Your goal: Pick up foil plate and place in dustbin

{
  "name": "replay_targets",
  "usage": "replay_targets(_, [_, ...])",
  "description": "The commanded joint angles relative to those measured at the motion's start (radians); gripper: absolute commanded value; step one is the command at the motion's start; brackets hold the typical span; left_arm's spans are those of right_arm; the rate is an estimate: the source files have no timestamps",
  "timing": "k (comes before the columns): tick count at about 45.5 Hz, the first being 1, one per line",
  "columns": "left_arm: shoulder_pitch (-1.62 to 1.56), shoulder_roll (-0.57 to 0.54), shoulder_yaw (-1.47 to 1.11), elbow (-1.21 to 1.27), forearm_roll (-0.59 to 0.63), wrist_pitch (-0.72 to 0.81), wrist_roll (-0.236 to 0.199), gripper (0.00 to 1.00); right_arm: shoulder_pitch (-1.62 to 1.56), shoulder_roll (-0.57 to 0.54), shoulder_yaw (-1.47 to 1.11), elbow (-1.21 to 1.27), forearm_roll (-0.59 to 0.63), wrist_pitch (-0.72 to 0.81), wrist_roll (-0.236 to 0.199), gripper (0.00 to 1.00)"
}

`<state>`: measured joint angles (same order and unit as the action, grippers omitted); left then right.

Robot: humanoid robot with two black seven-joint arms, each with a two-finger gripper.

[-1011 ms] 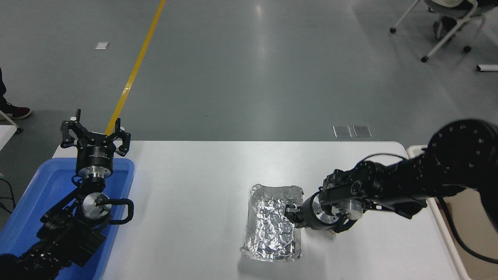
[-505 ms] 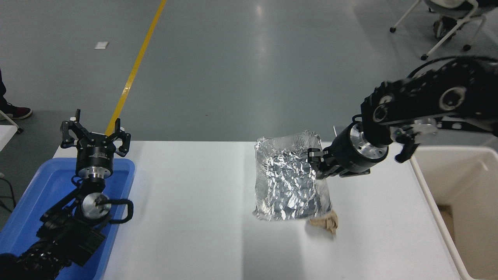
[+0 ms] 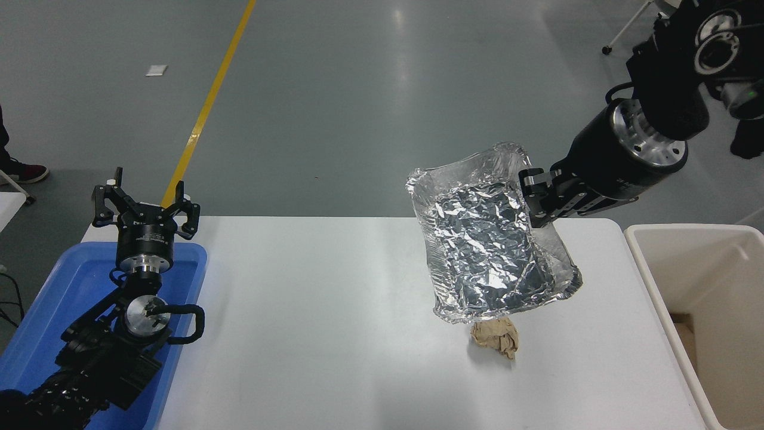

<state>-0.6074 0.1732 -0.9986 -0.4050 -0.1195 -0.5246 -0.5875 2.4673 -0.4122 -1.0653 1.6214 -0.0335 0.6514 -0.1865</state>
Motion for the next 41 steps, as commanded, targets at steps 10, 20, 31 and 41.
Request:
replay_targets(10, [0.000,-0.001,0.000,0.000,0.000,0.000,0.000,0.99,0.002,-0.308,-0.200,-0.084,-0.288,0.016,0.010,0.00])
replay_targets(20, [0.000,-0.001,0.000,0.000,0.000,0.000,0.000,0.99,-0.177,-0.600,-0.185,-0.270,-0.617,0.010,0.033,0.00])
replay_targets(31, [0.000,-0.001,0.000,0.000,0.000,0.000,0.000,0.99,-0.539,-0.724,0.011,-0.526,-0.669,-0.082,0.091,0.00])
replay_targets(41, [0.000,-0.001,0.000,0.000,-0.002,0.000,-0.002,0.99,-0.976,-0.714,0.252,-0.713,-0.654,-0.298,0.125,0.00])
